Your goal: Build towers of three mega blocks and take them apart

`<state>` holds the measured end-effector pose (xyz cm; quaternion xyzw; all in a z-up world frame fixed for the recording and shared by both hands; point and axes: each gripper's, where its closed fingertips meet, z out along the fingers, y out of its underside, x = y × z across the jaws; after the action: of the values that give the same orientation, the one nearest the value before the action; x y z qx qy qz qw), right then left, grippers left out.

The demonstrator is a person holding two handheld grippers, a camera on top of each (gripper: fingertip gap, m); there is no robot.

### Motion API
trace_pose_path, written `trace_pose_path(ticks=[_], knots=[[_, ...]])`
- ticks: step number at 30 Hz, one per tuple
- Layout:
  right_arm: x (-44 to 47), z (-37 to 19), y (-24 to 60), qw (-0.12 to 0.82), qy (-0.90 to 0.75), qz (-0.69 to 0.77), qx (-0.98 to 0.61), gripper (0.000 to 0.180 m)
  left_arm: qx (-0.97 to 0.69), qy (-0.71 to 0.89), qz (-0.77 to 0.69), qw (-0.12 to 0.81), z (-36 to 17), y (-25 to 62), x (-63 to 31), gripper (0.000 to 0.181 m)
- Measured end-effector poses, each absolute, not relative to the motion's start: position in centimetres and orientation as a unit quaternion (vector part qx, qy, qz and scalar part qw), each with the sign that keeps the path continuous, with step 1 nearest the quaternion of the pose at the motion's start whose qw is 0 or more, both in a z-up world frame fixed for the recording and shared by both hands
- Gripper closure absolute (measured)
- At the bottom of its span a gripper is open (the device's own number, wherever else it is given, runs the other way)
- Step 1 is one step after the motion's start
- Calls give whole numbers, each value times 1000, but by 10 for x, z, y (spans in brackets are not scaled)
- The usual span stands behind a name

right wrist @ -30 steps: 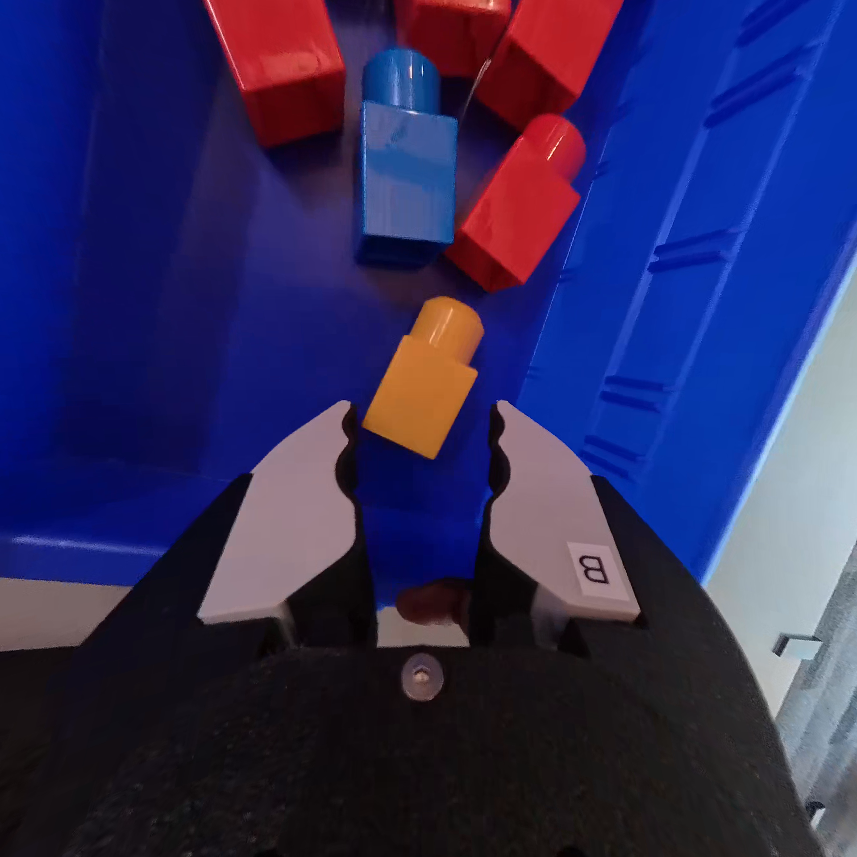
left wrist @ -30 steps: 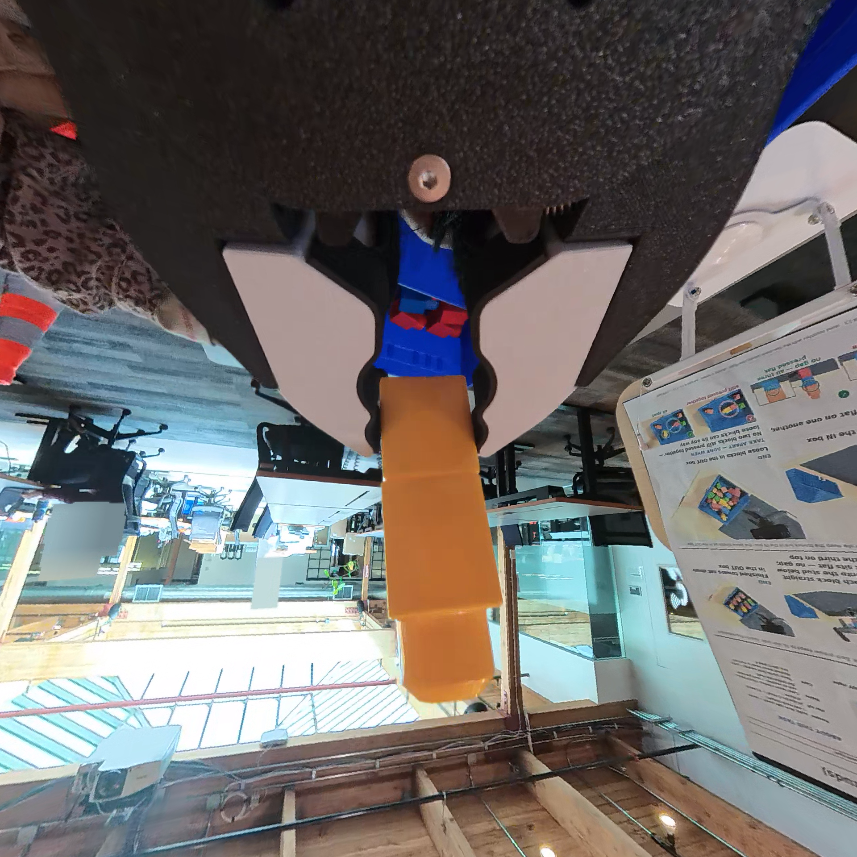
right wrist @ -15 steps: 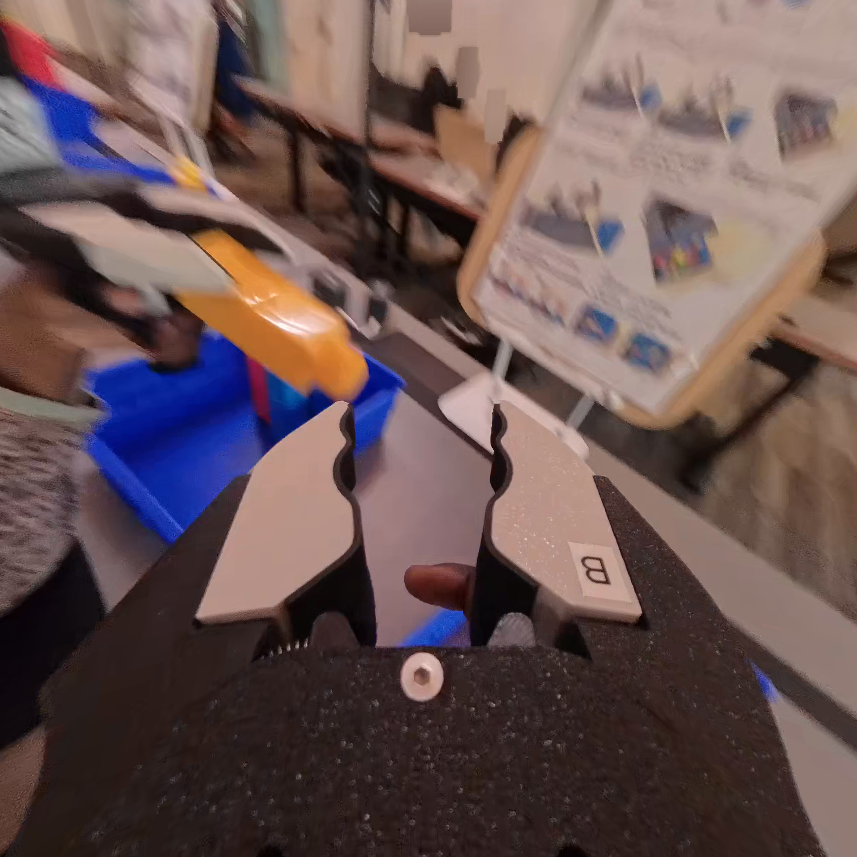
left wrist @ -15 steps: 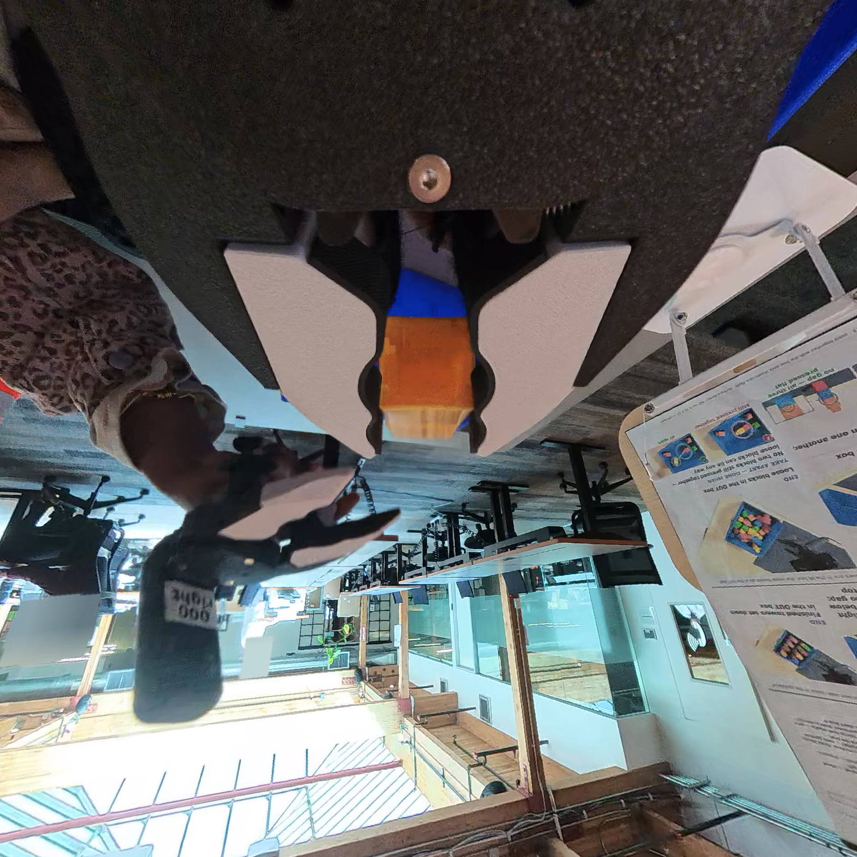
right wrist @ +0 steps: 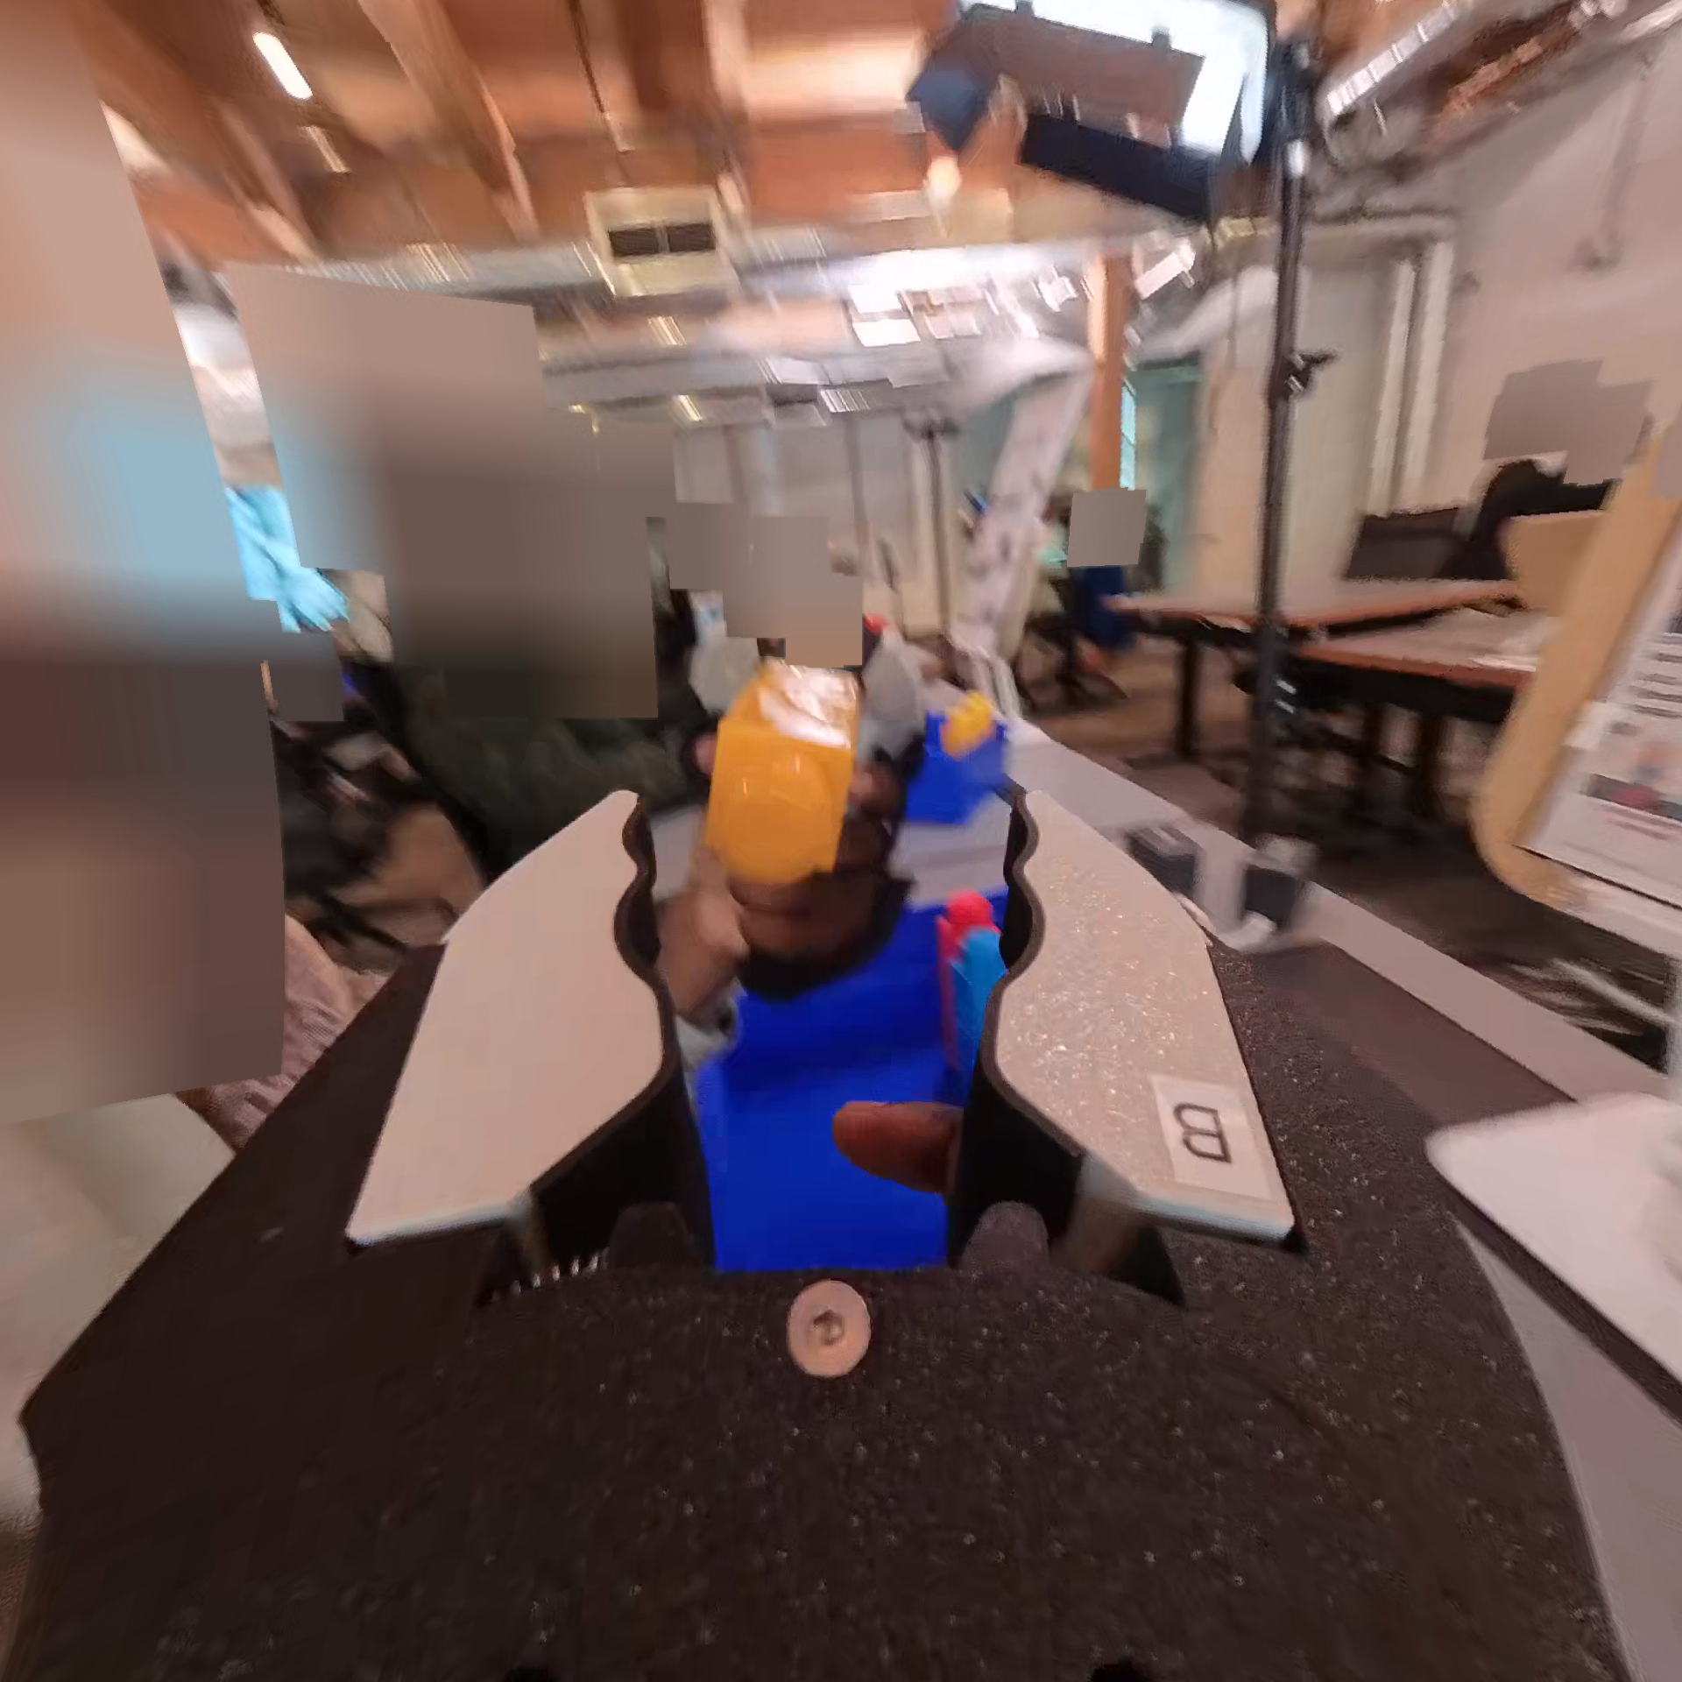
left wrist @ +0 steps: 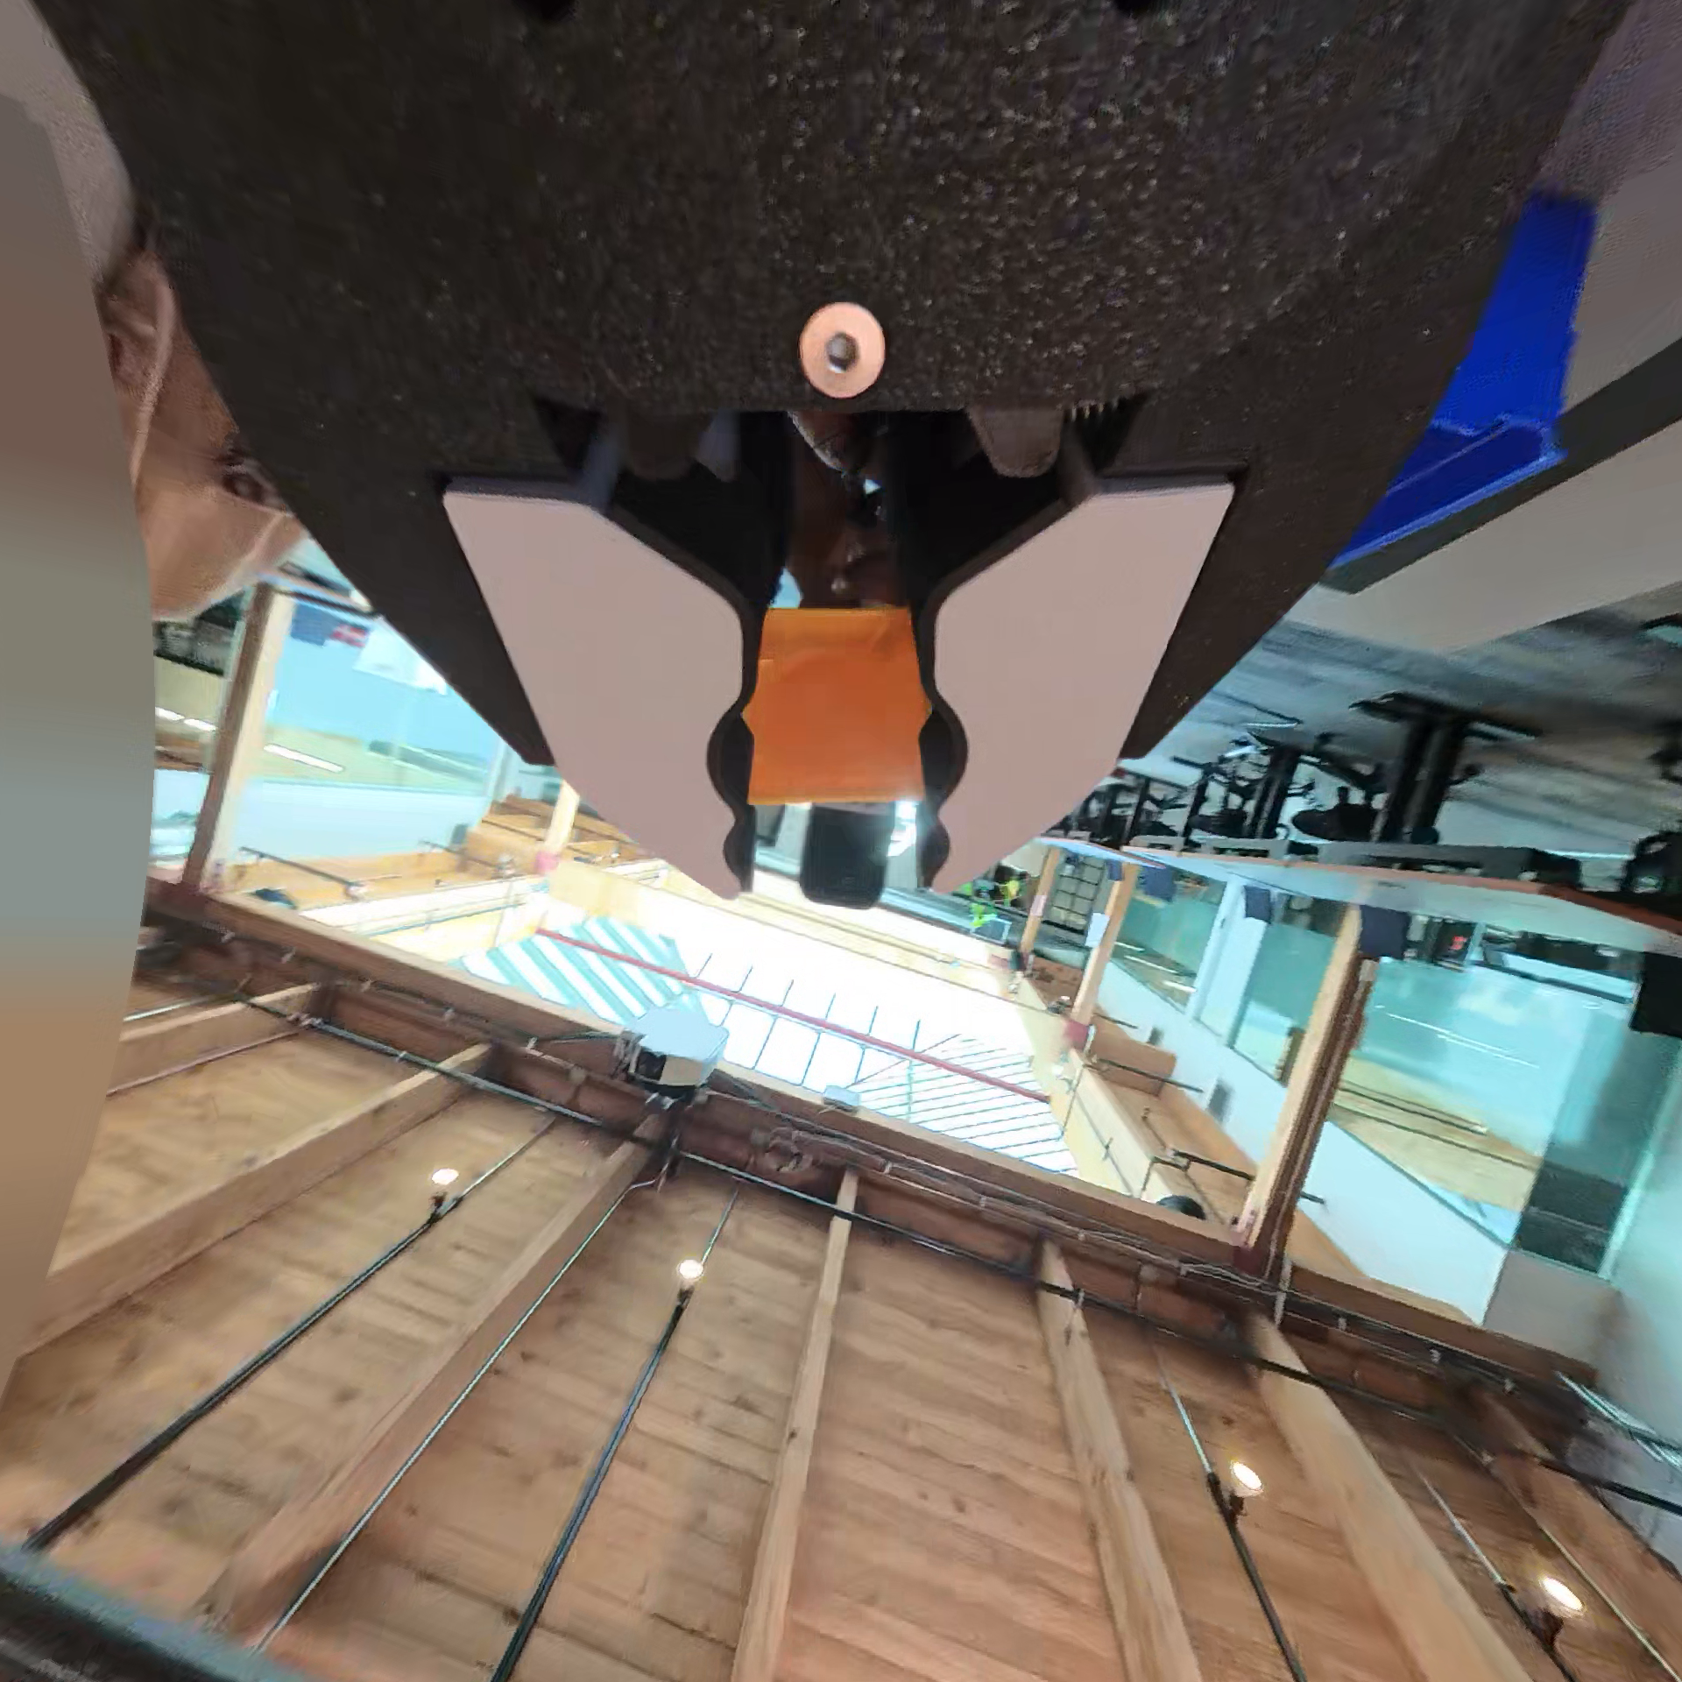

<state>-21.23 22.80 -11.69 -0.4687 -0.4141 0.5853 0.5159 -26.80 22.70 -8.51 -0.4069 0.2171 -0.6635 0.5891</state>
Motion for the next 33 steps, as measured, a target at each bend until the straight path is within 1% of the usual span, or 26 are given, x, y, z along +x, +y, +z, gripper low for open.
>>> trace_pose_path(ticks=[2, 5, 6, 7, 11, 14, 16, 18, 19, 21, 23, 26, 29, 32, 33], knots=[[-214, -109, 224, 491, -394, 637, -444, 110, -404, 215, -678, 575, -87, 228, -261, 148], [-231, -126, 222, 476, -427, 612, -465, 108, -421, 209, -670, 575, -93, 234, -251, 148], [-236, -130, 222, 478, -438, 599, -469, 114, -428, 208, -663, 577, -95, 236, -248, 147], [-239, -131, 223, 486, -442, 589, -471, 139, -435, 206, -656, 581, -97, 238, -246, 147], [-237, -127, 221, 503, -450, 573, -465, 142, -441, 249, -617, 603, -98, 231, -244, 146], [-228, -119, 215, 521, -452, 577, -437, 142, -459, 303, -569, 612, -103, 221, -240, 124], [-221, -114, 210, 524, -457, 580, -425, 142, -478, 341, -540, 603, -108, 214, -237, 116], [-217, -115, 203, 524, -473, 568, -423, 142, -491, 369, -503, 609, -111, 208, -233, 117], [-216, -115, 200, 522, -482, 563, -423, 142, -491, 376, -484, 619, -110, 206, -231, 120], [-215, -114, 194, 523, -491, 555, -422, 142, -491, 376, -465, 633, -107, 203, -229, 131], [-215, -112, 191, 524, -493, 549, -424, 142, -485, 388, -475, 623, -105, 196, -226, 142], [-216, -114, 188, 525, -503, 536, -429, 142, -494, 397, -484, 604, -107, 192, -228, 144], [-218, -118, 190, 532, -513, 502, -449, 143, -482, 389, -495, 610, -101, 191, -234, 145], [-193, -118, 203, 562, -495, 461, -476, 143, -440, 291, -542, 654, -70, 196, -279, 145], [-179, -120, 214, 575, -476, 437, -502, 143, -435, 255, -534, 678, -63, 201, -302, 145]])
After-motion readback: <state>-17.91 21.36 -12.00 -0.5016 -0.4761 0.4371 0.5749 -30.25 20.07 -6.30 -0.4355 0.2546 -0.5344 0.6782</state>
